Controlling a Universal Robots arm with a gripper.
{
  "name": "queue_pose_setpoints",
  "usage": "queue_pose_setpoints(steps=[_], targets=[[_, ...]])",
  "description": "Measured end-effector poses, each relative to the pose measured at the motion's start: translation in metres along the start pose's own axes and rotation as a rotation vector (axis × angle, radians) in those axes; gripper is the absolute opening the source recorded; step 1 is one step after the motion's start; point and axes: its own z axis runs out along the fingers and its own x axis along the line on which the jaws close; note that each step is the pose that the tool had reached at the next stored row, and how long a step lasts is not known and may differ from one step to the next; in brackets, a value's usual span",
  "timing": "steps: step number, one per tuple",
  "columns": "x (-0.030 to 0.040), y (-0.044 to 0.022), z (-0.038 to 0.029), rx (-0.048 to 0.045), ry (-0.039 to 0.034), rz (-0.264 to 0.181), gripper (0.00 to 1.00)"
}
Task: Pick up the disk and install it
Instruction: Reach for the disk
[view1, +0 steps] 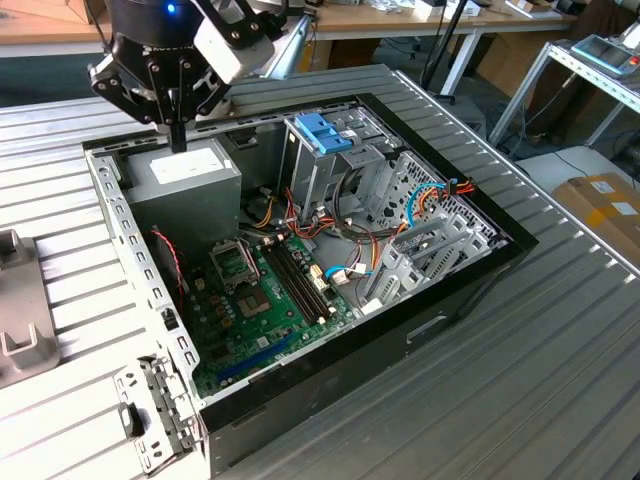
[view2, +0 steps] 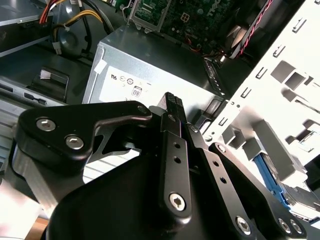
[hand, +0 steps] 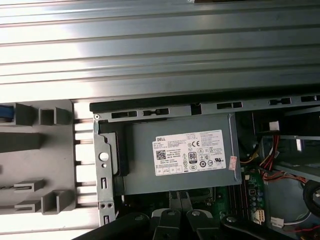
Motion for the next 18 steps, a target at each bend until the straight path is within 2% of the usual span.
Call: queue_pose_setpoints(steps=[18], targets=[[0.005,-0.0004,-0.0002,0.0,0.0001,0.0,0.1]])
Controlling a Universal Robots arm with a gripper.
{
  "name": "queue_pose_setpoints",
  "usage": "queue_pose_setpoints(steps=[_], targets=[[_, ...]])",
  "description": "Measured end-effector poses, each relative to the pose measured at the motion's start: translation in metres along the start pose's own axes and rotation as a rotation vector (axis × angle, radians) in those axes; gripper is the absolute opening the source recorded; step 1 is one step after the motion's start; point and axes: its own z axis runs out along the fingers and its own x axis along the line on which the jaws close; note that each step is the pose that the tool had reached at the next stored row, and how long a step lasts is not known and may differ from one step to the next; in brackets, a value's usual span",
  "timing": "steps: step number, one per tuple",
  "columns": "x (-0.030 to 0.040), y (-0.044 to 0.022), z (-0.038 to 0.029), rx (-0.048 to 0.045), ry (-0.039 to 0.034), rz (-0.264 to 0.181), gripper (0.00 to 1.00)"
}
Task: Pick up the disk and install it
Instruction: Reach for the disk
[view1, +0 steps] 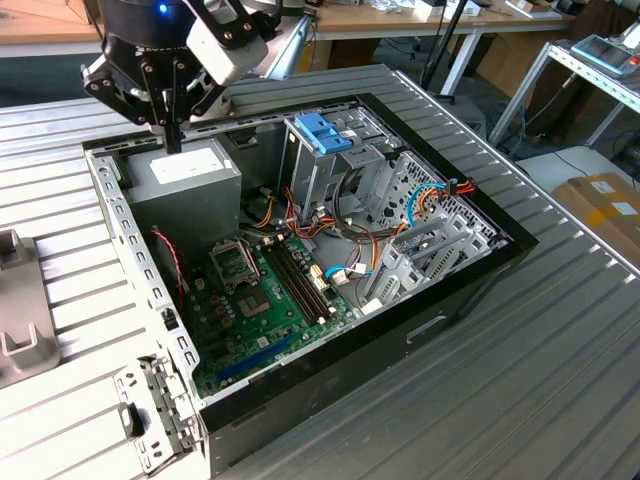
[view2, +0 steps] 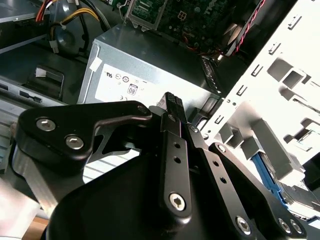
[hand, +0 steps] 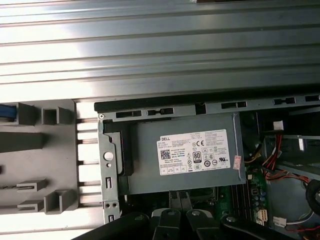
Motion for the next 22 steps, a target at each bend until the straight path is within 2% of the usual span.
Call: queue_pose_setpoints(steps=[22], targets=[[0.0049,-0.0004,-0.0001,0.0,0.0,0.0,0.1]])
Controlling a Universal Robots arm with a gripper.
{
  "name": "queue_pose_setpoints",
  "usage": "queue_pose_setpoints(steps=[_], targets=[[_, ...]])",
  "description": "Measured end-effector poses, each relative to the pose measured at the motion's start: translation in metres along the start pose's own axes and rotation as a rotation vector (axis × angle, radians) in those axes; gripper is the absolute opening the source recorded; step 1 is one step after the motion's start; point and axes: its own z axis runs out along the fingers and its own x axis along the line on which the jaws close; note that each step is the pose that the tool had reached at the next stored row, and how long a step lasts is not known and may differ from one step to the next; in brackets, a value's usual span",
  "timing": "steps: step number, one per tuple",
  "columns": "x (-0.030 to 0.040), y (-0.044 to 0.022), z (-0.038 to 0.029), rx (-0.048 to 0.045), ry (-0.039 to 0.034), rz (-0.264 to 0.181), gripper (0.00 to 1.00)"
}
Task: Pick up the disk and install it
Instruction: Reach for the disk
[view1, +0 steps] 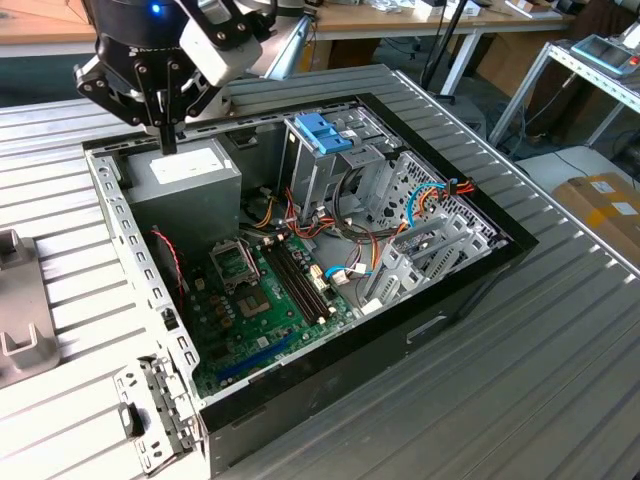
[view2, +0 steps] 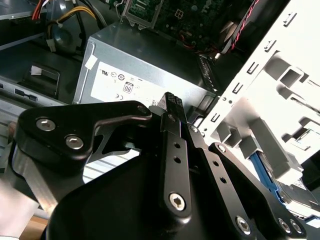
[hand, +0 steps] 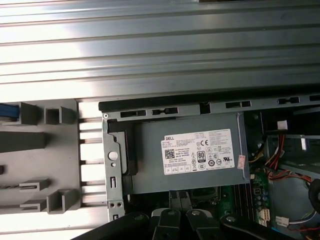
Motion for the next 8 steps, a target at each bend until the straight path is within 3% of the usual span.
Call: queue_pose_setpoints(steps=[8], targets=[[0.0019,-0.0001,-0.0001,0.0,0.0,0.0,0.1]])
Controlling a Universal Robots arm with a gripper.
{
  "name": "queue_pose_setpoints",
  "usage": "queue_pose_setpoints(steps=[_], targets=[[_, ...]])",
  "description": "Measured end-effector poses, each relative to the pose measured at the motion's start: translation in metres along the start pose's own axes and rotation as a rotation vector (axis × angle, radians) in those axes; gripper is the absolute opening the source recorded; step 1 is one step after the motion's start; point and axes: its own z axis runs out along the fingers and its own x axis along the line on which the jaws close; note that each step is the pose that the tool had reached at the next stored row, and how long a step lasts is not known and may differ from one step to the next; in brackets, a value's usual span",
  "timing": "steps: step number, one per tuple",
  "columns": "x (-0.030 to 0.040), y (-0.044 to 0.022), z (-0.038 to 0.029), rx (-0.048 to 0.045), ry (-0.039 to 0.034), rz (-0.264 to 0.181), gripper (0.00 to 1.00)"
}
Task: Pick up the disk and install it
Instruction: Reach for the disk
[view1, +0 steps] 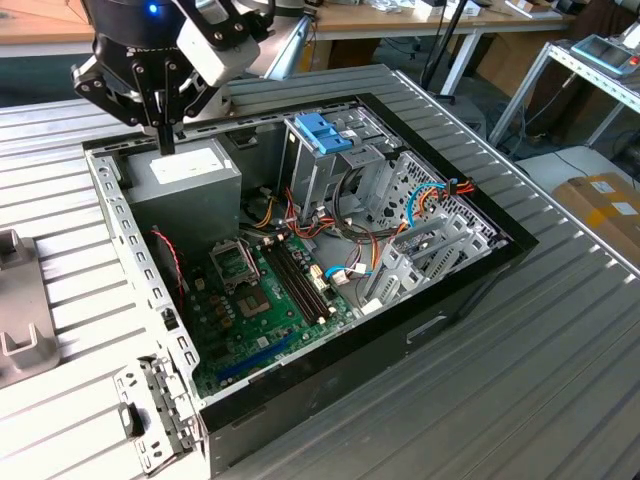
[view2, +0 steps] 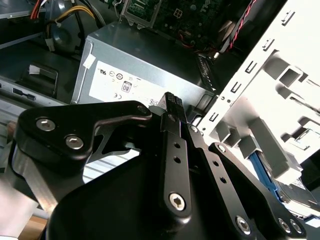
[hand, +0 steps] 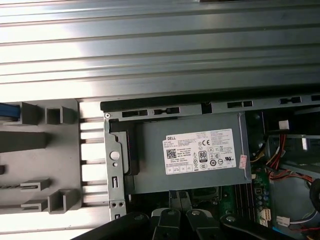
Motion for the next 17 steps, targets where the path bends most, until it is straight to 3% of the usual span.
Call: queue_pose_setpoints(steps=[17], targets=[[0.0039,-0.0003,-0.0001,0.0,0.0,0.0,0.1]])
